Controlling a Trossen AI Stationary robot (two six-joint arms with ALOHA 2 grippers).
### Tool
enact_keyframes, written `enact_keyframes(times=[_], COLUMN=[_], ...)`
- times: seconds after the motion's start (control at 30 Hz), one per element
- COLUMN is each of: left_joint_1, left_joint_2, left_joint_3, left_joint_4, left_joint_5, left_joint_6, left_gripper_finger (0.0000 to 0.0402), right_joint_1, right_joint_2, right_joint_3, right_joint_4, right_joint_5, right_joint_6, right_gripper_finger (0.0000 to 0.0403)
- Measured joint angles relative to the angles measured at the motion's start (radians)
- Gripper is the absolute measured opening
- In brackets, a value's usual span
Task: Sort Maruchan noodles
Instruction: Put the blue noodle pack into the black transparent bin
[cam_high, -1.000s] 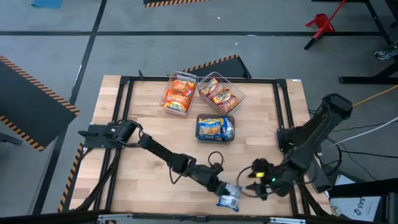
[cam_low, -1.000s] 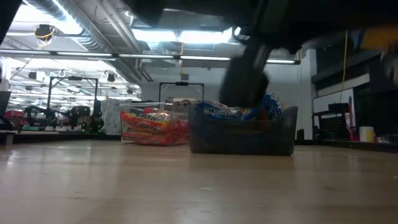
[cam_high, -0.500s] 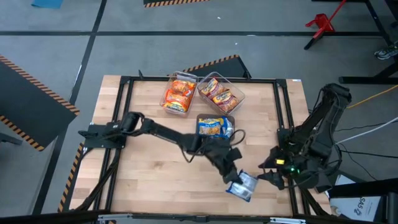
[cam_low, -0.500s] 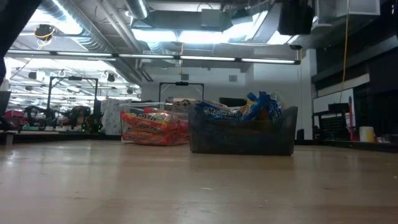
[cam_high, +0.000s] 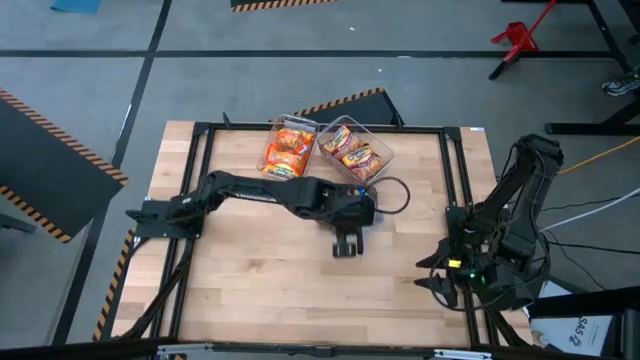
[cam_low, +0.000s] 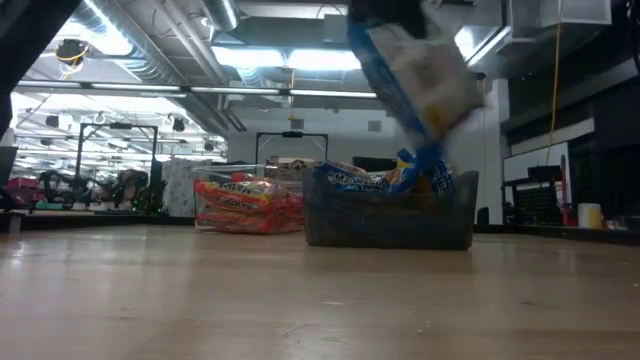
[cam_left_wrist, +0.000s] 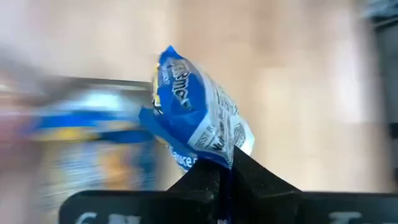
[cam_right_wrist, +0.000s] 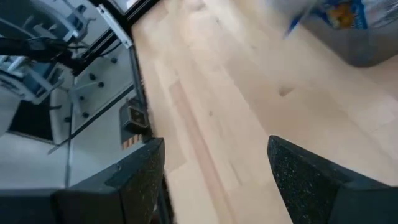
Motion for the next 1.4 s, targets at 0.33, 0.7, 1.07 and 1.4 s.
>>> enact_keyframes(times=[0.33,0.7,1.07,1.4], left_joint_1=[0.017,-0.011,-0.010,0.020], left_joint_2=[-0.091,-0.083,-0.082,-0.082], left_joint_3=[0.003,-0.028,-0.133,-0.205], left_joint_4=[-0.221,-0.175,0.150,0.221], left_joint_5=[-0.496,-0.778,-0.764,-0.693], left_joint_6=[0.096,0.532,0.978,1.174], left_gripper_finger=[0.0003,0.0003,0.0002,0.0001], right_joint_1=[-0.002,-0.088,-0.168,-0.172], right_joint_2=[0.043,0.080,0.139,0.156], right_joint_3=[0.000,0.000,0.000,0.000], right_joint_4=[-0.050,-0.094,-0.087,-0.089], right_joint_5=[0.067,0.067,0.032,0.037], right_joint_6=[0.057,0.061,0.083,0.192], right_gripper_finger=[0.0273,0.0273,0.0273,0.0273])
